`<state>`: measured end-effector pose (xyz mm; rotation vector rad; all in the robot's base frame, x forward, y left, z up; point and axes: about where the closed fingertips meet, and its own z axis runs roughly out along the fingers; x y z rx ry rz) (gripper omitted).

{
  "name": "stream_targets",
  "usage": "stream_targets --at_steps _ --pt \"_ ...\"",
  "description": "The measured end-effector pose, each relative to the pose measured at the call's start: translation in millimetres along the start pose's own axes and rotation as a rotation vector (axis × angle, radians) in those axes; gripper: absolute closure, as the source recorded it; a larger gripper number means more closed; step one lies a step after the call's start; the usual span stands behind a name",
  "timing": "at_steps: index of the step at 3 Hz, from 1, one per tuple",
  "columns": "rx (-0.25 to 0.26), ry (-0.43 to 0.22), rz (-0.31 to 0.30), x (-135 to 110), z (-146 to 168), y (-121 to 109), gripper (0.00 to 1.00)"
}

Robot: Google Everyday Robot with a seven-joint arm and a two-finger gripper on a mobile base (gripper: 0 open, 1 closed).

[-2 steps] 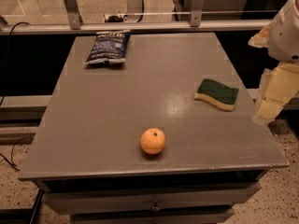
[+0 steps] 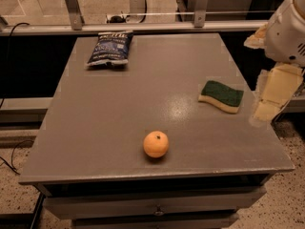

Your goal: Move orange near blue chip bag

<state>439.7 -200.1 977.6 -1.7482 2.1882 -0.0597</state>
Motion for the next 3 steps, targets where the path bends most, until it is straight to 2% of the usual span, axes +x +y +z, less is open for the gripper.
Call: stream_targets --at_steps 1,2,3 --pt "-0.028 -0.086 -0.043 -45 10 20 0.00" --pt "-0.086 -0.151 -0.059 -83 31 46 0.00" --pt "-0.140 -0.196 -0.062 -108 47 66 0.00"
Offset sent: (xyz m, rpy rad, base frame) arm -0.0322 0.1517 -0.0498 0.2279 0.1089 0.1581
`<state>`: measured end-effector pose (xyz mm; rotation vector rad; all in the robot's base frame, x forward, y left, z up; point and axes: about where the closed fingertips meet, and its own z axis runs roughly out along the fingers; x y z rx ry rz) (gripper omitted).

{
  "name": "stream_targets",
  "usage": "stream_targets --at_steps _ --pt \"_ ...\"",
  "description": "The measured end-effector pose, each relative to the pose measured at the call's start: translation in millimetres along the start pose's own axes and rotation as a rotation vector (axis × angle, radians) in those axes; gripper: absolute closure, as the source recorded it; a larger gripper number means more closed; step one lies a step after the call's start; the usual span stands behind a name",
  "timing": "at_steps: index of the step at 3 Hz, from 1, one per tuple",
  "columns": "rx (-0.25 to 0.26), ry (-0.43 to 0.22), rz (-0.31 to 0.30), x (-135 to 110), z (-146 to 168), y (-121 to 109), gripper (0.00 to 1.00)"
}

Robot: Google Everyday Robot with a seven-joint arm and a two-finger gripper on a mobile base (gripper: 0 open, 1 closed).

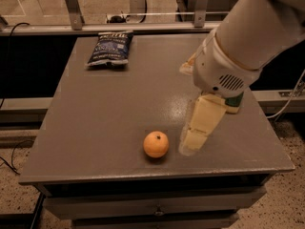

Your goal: Move orange near blue chip bag

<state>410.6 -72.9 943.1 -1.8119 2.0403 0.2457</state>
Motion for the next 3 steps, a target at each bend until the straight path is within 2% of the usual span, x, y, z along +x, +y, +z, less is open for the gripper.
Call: stream_targets --at_steps 2,3 --pt "-0.075 -0.115 0.001 -31 32 28 0.00" --pt "-0.075 -0.150 -0.014 -35 53 37 0.00"
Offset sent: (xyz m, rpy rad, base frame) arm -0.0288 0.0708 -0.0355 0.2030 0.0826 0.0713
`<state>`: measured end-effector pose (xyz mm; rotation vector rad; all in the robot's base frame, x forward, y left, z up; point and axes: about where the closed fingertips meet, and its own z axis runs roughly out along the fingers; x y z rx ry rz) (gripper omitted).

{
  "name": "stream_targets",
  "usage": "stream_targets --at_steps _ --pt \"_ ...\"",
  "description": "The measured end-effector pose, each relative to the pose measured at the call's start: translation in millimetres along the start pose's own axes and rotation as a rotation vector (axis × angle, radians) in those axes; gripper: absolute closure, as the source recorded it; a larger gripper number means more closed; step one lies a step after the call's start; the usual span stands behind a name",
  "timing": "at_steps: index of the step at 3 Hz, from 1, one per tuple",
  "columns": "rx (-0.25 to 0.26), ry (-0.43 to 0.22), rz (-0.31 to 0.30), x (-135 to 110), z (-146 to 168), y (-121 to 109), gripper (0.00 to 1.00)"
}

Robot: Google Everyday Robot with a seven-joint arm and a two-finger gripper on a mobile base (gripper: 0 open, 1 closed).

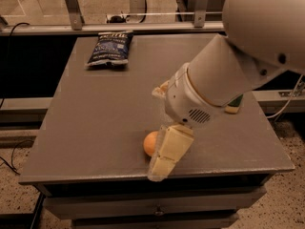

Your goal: Move orange near blue chip bag

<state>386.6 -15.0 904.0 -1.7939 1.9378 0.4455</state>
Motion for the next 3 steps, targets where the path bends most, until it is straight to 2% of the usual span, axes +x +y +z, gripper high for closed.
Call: stream_targets --at_steps 2,3 --pt "0.042 -0.039 0.013 35 30 -19 0.00" --pt "0.037 -0.054 0.017 39 42 -19 0.00"
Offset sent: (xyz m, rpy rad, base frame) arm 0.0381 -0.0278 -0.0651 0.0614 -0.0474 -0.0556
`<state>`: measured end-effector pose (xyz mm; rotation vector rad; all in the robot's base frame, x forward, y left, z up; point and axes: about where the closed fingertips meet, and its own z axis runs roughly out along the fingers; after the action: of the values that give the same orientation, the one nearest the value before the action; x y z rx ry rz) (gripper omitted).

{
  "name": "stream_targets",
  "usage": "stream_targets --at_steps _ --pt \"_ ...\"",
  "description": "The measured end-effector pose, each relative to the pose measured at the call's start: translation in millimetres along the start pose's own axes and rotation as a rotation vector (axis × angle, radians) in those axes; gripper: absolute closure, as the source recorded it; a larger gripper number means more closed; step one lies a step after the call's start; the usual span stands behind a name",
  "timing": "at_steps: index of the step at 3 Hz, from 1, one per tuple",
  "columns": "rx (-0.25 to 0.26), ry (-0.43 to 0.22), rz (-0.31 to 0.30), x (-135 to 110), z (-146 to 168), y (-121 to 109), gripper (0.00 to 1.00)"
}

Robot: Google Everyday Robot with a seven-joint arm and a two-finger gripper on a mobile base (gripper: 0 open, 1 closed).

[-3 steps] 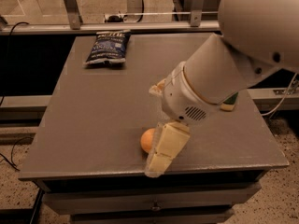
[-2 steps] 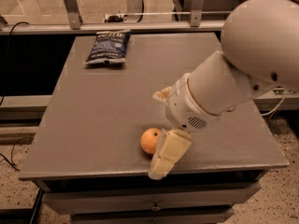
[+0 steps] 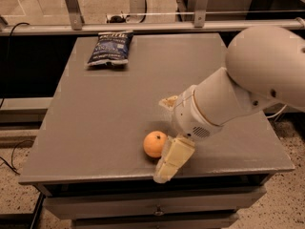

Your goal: Move orange near blue chip bag

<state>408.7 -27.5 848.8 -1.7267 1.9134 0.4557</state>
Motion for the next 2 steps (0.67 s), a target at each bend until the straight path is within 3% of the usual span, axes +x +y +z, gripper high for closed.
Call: stream_targets --at_steps 1,2 --pt "-0.012 -0.007 0.005 4.6 11.6 2.8 0.16" --pt "-0.015 -0.015 0.018 5.1 13.8 1.1 0.39"
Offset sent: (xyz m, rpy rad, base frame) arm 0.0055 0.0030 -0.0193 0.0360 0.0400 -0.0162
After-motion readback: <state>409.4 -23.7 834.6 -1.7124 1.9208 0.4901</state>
